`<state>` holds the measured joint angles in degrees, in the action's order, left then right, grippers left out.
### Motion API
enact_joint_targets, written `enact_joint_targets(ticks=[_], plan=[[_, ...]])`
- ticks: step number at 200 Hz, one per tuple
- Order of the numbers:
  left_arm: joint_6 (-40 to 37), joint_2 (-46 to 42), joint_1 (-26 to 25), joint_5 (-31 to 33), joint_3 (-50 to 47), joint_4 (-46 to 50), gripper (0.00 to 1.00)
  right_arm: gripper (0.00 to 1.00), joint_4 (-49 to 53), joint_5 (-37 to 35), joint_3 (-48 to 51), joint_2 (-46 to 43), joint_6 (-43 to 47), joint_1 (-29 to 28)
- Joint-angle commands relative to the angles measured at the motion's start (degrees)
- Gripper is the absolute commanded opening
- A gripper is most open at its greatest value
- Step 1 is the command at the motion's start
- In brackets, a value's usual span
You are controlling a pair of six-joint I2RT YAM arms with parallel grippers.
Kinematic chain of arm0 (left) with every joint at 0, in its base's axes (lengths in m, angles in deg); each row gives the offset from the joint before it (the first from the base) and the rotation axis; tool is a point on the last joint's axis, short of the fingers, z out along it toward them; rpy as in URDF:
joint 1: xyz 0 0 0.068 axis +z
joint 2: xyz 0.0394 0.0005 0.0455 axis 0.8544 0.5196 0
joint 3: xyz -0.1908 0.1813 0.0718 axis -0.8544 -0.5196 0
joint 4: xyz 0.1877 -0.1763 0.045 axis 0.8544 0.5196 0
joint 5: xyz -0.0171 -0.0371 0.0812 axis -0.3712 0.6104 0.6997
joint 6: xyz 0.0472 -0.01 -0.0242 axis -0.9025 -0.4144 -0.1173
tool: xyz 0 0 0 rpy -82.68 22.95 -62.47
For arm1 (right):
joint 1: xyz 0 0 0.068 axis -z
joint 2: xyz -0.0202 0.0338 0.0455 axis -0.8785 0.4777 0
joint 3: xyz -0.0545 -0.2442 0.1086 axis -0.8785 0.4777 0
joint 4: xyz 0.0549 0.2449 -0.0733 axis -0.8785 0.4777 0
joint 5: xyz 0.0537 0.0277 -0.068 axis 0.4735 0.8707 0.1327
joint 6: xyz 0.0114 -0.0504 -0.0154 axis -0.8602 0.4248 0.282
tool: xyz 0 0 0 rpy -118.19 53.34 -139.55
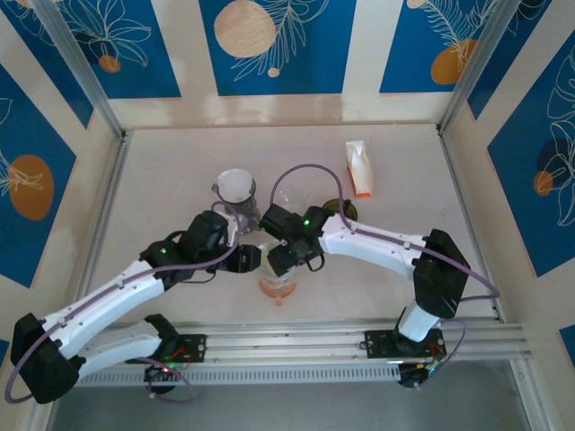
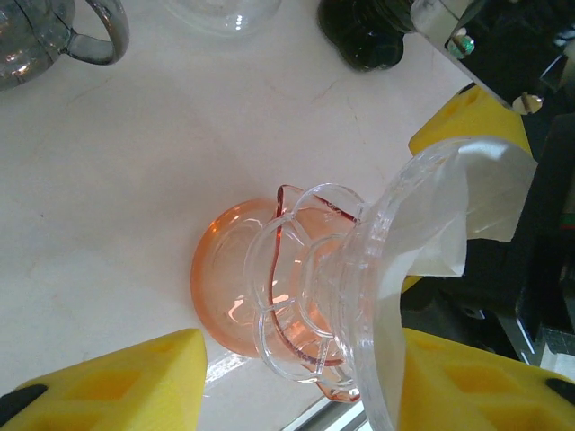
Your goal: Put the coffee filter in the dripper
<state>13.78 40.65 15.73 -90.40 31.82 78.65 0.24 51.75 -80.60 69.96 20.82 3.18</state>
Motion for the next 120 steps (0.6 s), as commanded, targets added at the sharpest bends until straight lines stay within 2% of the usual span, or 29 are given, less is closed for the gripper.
enact_joint_targets(ticks=[1,38,93,120], plan=[[-0.57,0.01,0.77,0.63,0.26,2.34,0.55,0.81,-0.19,-2.82,0.45,1.28,-0.73,-0.4],[-0.14,0.3,0.77,0.27,-0.17,1.58,0.55,0.81,-4.13,-1.69,0.93,-3.8,-0.81,-0.69],[0.05,0.35,0.78,0.49,-0.32,1.09,0.55,0.81,-3.27,-3.33,2.1,-13.64,-2.51,-0.76],[0.16,-0.14,0.86,0.75,-0.21,1.15,0.59,0.81,-1.95,-3.78,4.5,-19.17,-4.93,-0.43]])
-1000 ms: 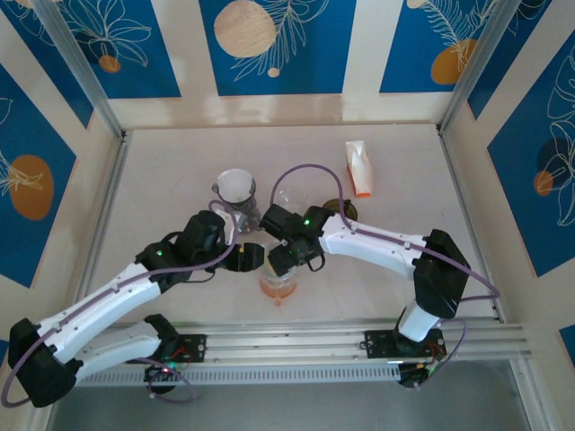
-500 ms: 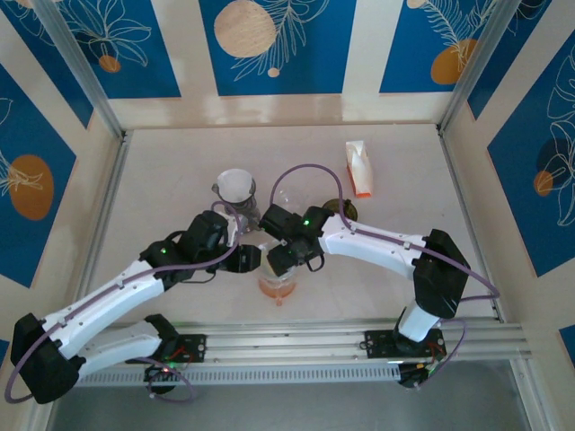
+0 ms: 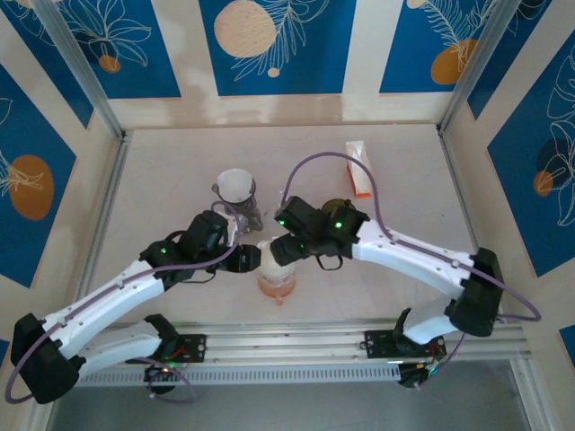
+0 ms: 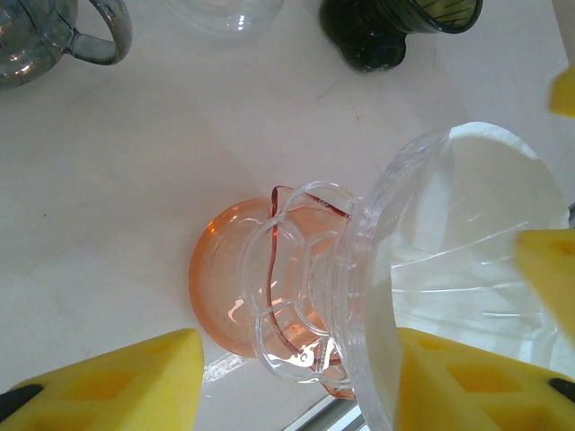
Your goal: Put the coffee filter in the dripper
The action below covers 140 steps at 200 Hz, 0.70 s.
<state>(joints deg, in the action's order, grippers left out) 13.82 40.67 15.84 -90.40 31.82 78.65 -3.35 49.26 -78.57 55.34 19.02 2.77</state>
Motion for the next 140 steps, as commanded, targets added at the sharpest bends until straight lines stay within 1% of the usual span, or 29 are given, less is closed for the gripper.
enact_joint_targets(ticks=[1,21,62,91,103,118,126,140], plan=[[0.1,-0.18,0.75,0.77,-0.19,1.16,0.59,0.81,1.72,-1.33,2.59,-4.69,-3.21,-0.02],[-0.16,-0.71,0.8,1.16,0.59,1.49,0.62,0.81,2.44,-0.95,4.53,-8.53,-5.27,0.07],[0.53,-3.63,0.78,0.61,0.32,-0.43,0.78,0.81,1.28,0.16,9.52,-15.72,-7.05,-0.43],[1.15,-5.82,0.75,0.86,1.97,-0.39,0.83,0.81,2.62,-0.27,11.89,-19.58,-9.28,-0.41],[1.15,-6.85,0.79,1.34,2.3,0.15,0.84,0.8,3.42,0.03,13.32,-20.88,-10.56,-0.44],[1.38,-8.25,0.87,2.93,2.33,2.06,0.83,0.76,3.74,2.13,16.13,-22.44,-12.05,-0.12],[1.77,-9.17,1.05,4.03,1.91,3.37,0.81,0.72,3.15,4.71,18.2,-23.19,-12.89,0.38],[2.55,-11.7,2.26,4.87,1.0,5.37,0.73,0.62,0.98,9.65,22.33,-24.29,-14.33,1.5]])
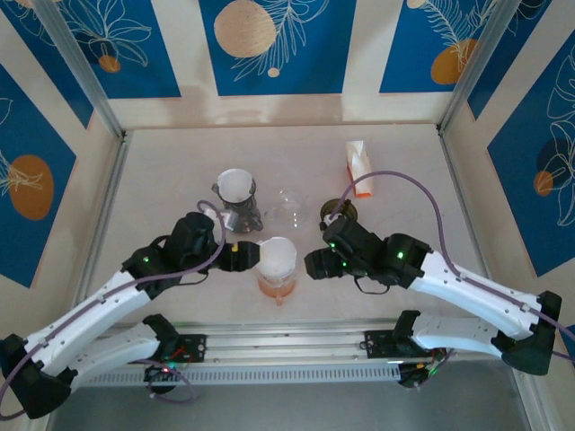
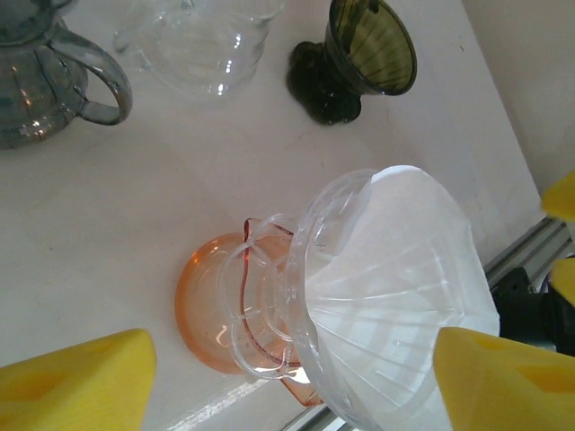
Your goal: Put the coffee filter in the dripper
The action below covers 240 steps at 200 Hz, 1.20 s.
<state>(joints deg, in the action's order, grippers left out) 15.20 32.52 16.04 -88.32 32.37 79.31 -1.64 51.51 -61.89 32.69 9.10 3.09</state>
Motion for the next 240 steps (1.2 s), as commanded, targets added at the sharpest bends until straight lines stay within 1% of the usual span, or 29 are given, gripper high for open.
enact_joint_targets(ticks=[1,13,23,42,62,71,85,97,129,152,176,199,240], plan=[[1.22,-3.77,2.19,2.82,0.44,4.95,0.72,0.61,-0.93,7.78,5.95,-1.72,-4.51,1.25],[1.99,-6.27,3.76,2.94,-0.24,6.87,0.6,0.55,-3.67,12.19,9.42,-2.18,-5.11,2.39],[2.76,-7.9,5.13,2.13,-1.52,7.93,0.53,0.5,-6.32,15.32,12.01,-2.19,-5.9,3.23],[4.52,-7.98,7.55,-3.07,-5.72,7.46,0.44,0.43,-11.52,21.27,15.85,-1.44,-6.48,5.58],[7.32,-7.12,8.3,-7.47,-11.72,2.78,0.35,0.36,-17.9,27.49,19.41,0.14,-6.95,9.12],[8.85,-6.71,8.39,-9.17,-14.38,-0.77,0.29,0.33,-20.47,29.51,20.31,1.19,-7.15,10.11],[10.95,-5.91,8.42,-10.98,-17.45,-4.94,0.19,0.31,-22.96,31.18,20.41,3.37,-7.4,10.14],[11.9,-4.95,8.42,-11.8,-19.25,-7.18,0.12,0.29,-24.45,31.19,20.35,5.22,-7.99,9.41],[15.42,-0.82,8.51,-14.93,-24.71,-16.66,0.08,0.25,-30.29,31.49,22.91,9.41,-11.77,9.15],[16.9,1.98,8.51,-16.23,-25.68,-22.42,0.0,0.23,-35.98,32.71,23.37,12.2,-14.03,8.76],[18.16,4.23,8.63,-16.19,-26.74,-26.29,0.0,0.22,-37.59,31.41,21.98,16.46,-15.59,7.68],[21.96,6.96,8.93,-18.11,-28.9,-32.5,0.0,0.22,-38.04,30.64,21.07,19.63,-17.66,7.39],[27.6,11.48,9.18,-19.87,-30.91,-40.7,0.0,0.22,-38.1,29.39,18.7,21.66,-18.52,7.32]])
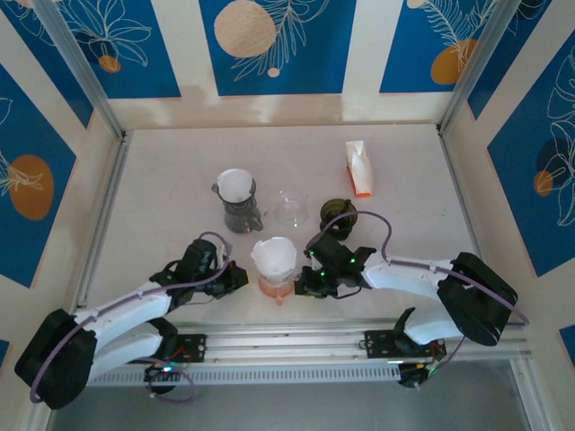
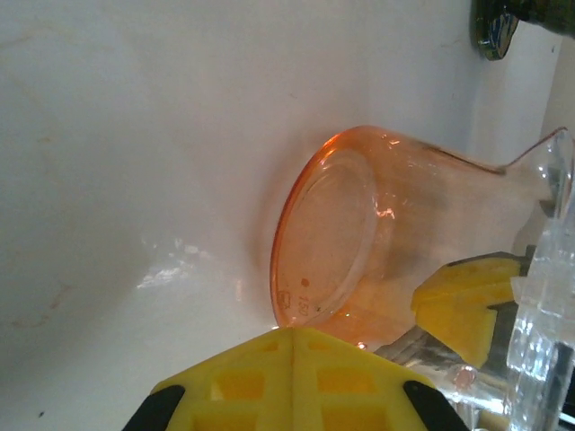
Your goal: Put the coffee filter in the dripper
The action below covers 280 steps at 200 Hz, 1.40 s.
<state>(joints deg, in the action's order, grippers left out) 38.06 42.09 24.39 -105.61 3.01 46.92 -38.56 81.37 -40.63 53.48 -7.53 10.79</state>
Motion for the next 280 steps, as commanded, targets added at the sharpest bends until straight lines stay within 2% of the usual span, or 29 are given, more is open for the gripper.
enact_joint_targets(ticks=[1,34,84,118,147,221,248,280], plan=[[4.89,1.99,0.87,-2.61,-1.62,-8.53,0.0,0.22,-1.2,-0.49,-2.6,0.88,-1.92,-0.38],[7.72,3.93,0.82,-3.52,-2.08,-13.35,0.0,0.22,-2.76,-0.55,-4.08,3.37,-2.49,-0.28],[7.41,3.32,1.34,-3.53,-0.9,-11.58,0.0,0.22,-4.43,0.1,-8.84,8.62,-2.3,0.3],[6.77,3.9,4.78,-3.84,-1.42,-11.92,0.0,0.21,-5.21,-0.2,-11.35,10.84,-2.07,1.1],[6.57,7.64,7.16,-4.98,-0.82,-16.83,0.0,0.21,-6.78,-0.6,-13.32,13.29,-2.69,1.43],[4.85,13.7,13.64,-5.0,0.77,-19.85,0.0,0.21,-10.92,-2.53,-17.89,19.7,-5.64,2.51],[5.14,15.84,14.57,-5.22,1.44,-21.49,0.0,0.22,-12.57,-1.87,-18.85,21.35,-6.29,3.52],[4.77,15.2,15.11,-4.37,1.5,-18.59,0.0,0.24,-11.16,-2.86,-18.95,20.85,-6.11,3.92]])
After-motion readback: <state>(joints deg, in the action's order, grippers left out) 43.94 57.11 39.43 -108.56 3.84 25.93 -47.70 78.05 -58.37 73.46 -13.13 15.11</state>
